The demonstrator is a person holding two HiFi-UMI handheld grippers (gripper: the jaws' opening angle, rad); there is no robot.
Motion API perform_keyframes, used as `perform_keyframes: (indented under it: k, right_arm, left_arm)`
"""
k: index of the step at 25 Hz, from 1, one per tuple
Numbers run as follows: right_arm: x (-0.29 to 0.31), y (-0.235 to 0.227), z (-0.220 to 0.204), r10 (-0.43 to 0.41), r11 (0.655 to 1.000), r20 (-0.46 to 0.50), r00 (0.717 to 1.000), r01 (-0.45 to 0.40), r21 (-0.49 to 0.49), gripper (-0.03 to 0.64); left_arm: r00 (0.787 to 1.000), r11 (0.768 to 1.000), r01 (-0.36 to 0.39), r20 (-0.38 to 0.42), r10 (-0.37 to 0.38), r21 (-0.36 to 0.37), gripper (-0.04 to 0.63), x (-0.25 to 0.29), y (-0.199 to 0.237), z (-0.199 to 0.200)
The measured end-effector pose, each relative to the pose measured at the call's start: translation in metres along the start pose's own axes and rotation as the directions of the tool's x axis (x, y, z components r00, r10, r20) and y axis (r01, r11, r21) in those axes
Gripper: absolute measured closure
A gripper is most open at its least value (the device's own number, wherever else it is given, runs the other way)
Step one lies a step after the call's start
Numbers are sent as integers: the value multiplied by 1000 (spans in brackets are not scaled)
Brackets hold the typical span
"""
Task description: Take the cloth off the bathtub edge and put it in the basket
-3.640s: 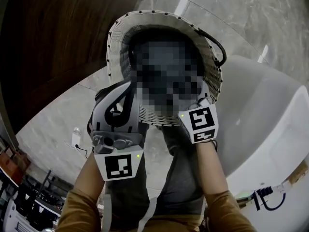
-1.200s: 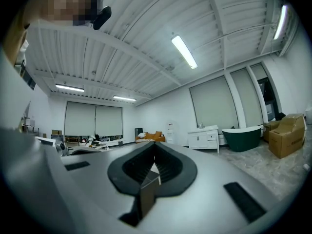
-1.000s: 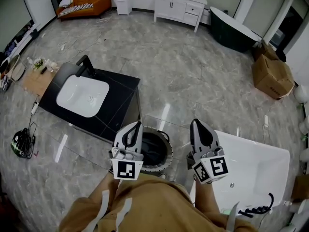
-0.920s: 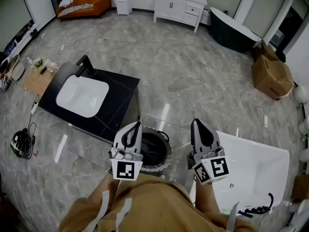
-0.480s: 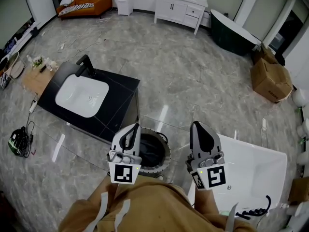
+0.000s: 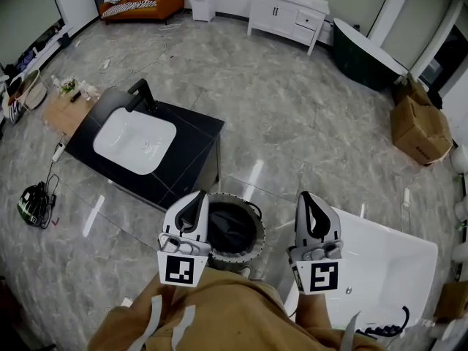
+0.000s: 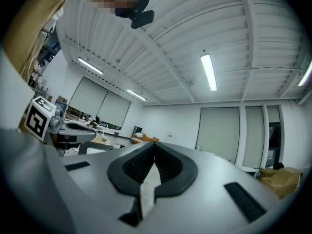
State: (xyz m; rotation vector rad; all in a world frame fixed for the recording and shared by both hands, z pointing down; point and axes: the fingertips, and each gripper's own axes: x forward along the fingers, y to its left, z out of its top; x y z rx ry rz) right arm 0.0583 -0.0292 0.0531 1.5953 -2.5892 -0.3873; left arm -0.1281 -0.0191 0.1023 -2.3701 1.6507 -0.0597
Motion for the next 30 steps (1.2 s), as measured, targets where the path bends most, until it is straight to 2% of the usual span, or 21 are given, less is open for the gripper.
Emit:
perform_keyframes:
  k: [4, 10, 22, 30]
  right_arm:
    - [8, 1, 8, 11, 1000, 49, 999, -12, 19, 611]
    - [12, 13, 8, 30, 999, 35, 999, -31, 10, 611]
    - [8, 21, 17, 20, 1000, 58, 998, -20, 0, 611]
    - [5, 15, 18, -9, 1000, 26, 1000, 9, -15, 611]
  left_arm:
    - [1000, 1000, -17, -11, 17, 2, 592, -3, 8, -2]
    - [1000, 999, -18, 6, 18, 30, 592, -5, 16, 1]
    - [999, 1000, 16, 33, -16, -2, 592, 3, 16, 3]
    - [999, 999, 23, 40, -21, -31, 592, 7, 17, 6]
